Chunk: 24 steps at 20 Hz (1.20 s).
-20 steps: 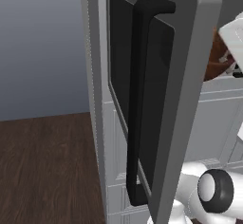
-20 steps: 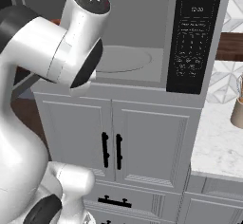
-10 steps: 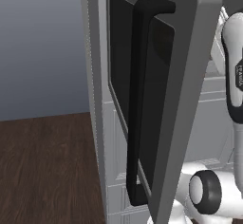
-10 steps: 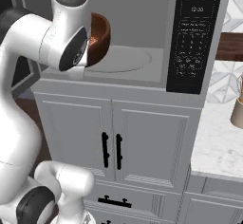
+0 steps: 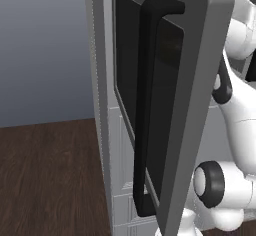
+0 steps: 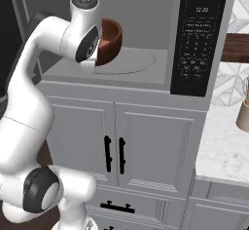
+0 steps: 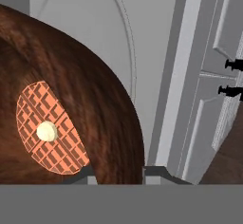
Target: Open the microwave, place the bowl with waffle inside the microwave, then close the microwave door and turn it on.
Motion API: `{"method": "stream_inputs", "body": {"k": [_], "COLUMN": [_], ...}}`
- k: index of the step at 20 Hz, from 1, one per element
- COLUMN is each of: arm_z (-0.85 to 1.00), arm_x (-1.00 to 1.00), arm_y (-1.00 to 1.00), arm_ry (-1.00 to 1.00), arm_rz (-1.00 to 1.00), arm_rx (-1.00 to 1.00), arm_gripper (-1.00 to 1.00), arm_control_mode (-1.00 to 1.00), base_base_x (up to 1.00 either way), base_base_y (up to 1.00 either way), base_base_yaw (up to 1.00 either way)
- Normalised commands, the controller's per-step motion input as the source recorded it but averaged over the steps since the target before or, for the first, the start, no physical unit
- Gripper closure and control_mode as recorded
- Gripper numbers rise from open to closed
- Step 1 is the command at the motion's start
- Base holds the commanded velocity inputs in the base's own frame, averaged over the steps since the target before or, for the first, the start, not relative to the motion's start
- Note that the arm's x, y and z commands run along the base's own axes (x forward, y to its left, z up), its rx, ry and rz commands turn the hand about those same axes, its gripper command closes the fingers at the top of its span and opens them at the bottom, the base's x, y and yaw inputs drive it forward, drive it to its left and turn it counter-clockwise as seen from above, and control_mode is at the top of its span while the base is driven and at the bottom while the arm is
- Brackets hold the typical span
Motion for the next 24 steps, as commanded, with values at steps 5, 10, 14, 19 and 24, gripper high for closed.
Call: {"method": "stream_inputs", "body": {"k": [5,10,14,19,24], "arm_z": [-0.04,-0.46,-0.42,-0.03,0.07], "arm_x": [0.89,0.68,0.35,0.16,-0.25], "arm_y": [0.0,0.0,0.0,-0.05,0.0], "arm_ry": [0.08,0.12,0.03,0.0,-0.04], "arm_rz": [-0.07,-0.05,-0.04,0.0,0.0], "arm_rx": [0.0,0.0,0.0,0.0,-0.02], "arm_gripper": [1.0,1.0,1.0,1.0,-1.0], "arm_control_mode": [-1.0,-1.0,-1.0,-1.0,-1.0], "base_base_x": [0.0,0.0,0.0,0.0,0.0], "base_base_y": [0.0,0.0,0.0,0.0,0.0], "base_base_yaw": [0.0,0.0,0.0,0.0,0.0]}}
